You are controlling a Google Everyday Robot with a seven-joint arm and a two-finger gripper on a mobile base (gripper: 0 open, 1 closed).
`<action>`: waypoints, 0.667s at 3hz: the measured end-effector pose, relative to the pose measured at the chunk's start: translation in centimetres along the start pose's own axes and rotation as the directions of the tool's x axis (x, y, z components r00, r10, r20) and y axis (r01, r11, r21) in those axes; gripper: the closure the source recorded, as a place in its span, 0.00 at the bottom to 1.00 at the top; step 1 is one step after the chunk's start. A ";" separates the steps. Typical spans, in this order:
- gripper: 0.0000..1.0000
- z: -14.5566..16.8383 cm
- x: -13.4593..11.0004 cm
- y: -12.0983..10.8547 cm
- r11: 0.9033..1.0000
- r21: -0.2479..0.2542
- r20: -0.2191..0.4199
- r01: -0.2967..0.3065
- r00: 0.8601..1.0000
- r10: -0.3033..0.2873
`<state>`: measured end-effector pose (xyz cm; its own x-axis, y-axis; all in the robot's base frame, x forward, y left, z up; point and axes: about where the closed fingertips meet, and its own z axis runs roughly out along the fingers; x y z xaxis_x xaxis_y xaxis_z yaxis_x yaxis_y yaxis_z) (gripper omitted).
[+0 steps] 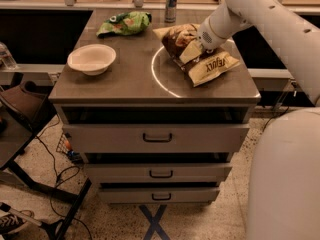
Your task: Place brown chip bag into paper bowl
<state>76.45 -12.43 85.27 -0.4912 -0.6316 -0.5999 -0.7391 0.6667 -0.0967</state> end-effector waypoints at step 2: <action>1.00 0.0 0.0 0.0 1.000 0.000 0.000 0.000 1.000 0.000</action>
Offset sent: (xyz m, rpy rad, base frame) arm 0.0033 -0.0183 0.1274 -0.2807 -0.0458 -0.0597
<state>76.45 -12.43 85.28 -0.4912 -0.6316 -0.5998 -0.7390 0.6667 -0.0968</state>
